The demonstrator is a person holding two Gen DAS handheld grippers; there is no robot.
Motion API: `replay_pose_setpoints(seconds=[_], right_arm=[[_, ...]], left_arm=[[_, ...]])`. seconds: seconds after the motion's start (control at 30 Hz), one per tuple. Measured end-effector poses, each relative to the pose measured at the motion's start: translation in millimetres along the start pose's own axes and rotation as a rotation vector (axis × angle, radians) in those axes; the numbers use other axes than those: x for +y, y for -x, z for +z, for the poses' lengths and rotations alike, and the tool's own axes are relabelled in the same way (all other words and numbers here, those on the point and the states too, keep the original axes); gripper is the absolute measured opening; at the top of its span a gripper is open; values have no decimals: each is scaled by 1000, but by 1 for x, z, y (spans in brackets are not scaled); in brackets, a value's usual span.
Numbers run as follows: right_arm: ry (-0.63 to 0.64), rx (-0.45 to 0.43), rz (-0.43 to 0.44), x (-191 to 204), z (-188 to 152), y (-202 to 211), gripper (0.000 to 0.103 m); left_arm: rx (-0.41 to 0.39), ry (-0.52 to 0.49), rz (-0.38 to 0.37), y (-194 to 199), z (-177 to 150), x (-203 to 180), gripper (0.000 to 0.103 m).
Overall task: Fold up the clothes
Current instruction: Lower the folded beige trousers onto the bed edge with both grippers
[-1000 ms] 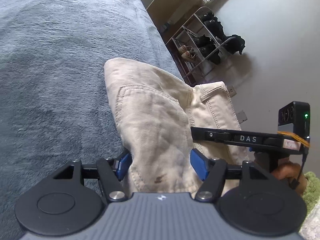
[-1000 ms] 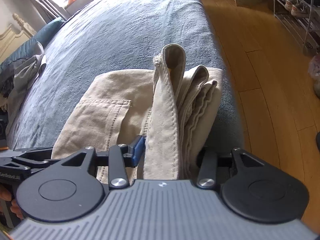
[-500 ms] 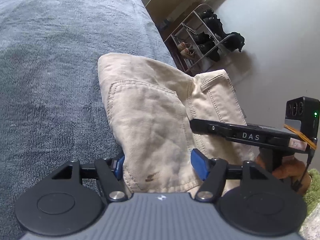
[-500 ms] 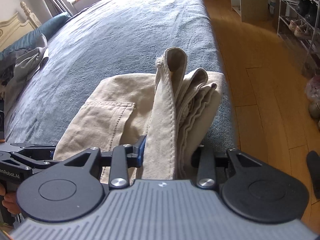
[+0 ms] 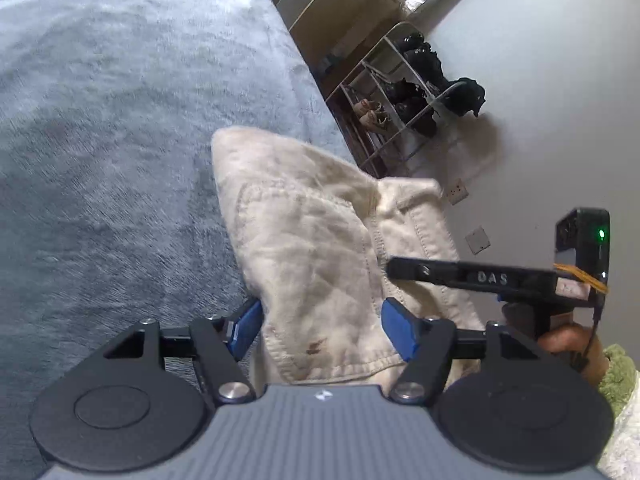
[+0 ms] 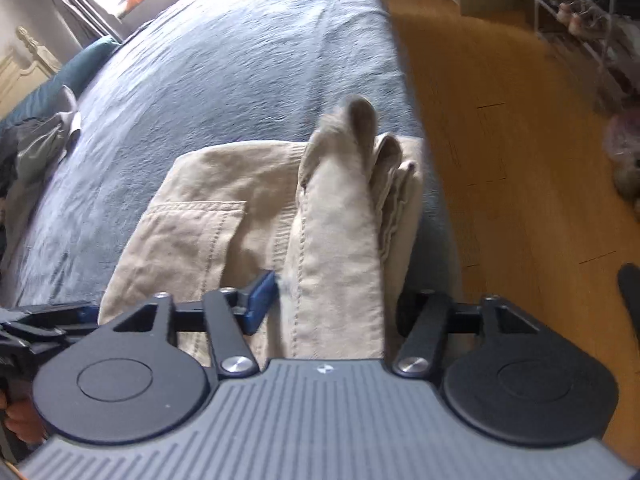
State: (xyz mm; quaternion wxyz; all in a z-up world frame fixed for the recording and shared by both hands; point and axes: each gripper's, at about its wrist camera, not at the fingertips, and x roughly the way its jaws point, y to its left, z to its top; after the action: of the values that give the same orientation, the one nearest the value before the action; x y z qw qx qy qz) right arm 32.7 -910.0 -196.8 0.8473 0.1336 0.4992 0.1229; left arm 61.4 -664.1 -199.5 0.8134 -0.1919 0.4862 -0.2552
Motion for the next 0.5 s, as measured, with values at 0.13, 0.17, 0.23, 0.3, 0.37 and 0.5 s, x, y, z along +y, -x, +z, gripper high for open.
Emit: replay_pose_setpoints(seconds=[0.13, 0.17, 0.23, 0.3, 0.37, 0.5], right_arm=[[31, -45, -79, -2, -8, 27, 64], [36, -66, -95, -2, -11, 36, 64], [55, -124, -141, -1, -15, 55, 64], [107, -191, -172, 4, -15, 68, 57], [162, -253, -185, 13, -12, 74, 48], [233, -300, -167, 32, 7, 53, 30]], left_arm=[[-62, -46, 16, 21, 12, -3, 66], [-83, -64, 14, 26, 14, -7, 66], [-127, -104, 4, 33, 23, -15, 66], [-137, -146, -23, 28, 30, -24, 66], [-141, -190, -37, 17, 35, -33, 66], [-118, -257, 4, -21, 43, -39, 65]])
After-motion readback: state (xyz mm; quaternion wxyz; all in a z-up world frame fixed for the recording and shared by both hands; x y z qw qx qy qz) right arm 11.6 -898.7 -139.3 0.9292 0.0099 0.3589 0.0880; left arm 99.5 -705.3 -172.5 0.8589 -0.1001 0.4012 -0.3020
